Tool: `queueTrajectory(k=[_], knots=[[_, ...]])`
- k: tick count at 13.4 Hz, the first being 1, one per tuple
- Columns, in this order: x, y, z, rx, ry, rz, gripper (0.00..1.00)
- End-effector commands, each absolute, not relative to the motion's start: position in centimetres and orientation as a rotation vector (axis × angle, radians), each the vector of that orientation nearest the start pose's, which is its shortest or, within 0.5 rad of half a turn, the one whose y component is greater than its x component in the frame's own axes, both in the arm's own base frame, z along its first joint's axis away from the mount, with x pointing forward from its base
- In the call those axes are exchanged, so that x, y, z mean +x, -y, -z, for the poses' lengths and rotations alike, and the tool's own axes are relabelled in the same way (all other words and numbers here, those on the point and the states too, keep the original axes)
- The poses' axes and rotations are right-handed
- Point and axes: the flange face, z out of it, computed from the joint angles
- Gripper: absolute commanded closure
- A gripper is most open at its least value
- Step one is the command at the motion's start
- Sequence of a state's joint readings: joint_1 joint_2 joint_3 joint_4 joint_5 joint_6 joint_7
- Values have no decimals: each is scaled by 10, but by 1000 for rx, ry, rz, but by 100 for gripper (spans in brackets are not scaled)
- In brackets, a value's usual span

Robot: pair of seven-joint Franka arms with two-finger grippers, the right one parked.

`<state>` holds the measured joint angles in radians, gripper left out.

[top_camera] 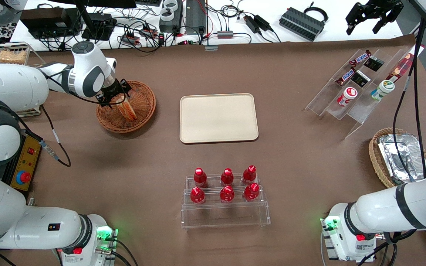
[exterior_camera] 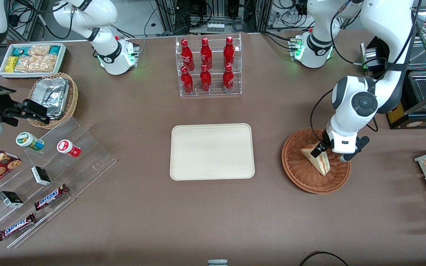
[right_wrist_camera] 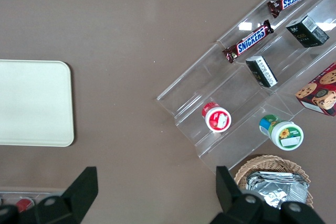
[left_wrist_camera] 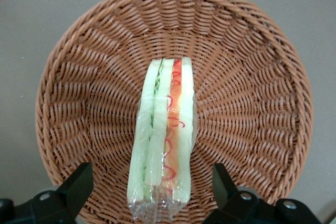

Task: Place sandwich from basket to tray
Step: 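Lower the open left gripper over the wrapped sandwich and close on it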

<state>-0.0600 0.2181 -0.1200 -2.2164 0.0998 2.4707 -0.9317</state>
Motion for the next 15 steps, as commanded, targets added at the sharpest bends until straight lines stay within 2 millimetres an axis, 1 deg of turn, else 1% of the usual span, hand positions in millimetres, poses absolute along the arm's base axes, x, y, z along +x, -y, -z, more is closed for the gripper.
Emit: queueTrajectory(k=[1,2,3,4,5,6,7,8,10,11,12,13,14,15], knots=[[547,106,-275,-2948,1018,89,0],[547,106,-270,-2947,1010,79,0],[546,107,-266,-2943,984,77,5],[546,107,-261,-2939,975,67,29],[546,107,-261,-2940,975,67,63],[551,108,-267,-2941,977,76,94],[552,108,-265,-2932,974,54,100],[554,108,-266,-2930,974,51,100],[568,109,-285,-2923,983,55,100],[576,112,-297,-2901,977,14,100],[582,121,-309,-2889,952,-29,100],[590,127,-329,-2871,940,-63,100],[593,132,-347,-2854,918,-107,100],[595,143,-369,-2857,894,-140,100]])
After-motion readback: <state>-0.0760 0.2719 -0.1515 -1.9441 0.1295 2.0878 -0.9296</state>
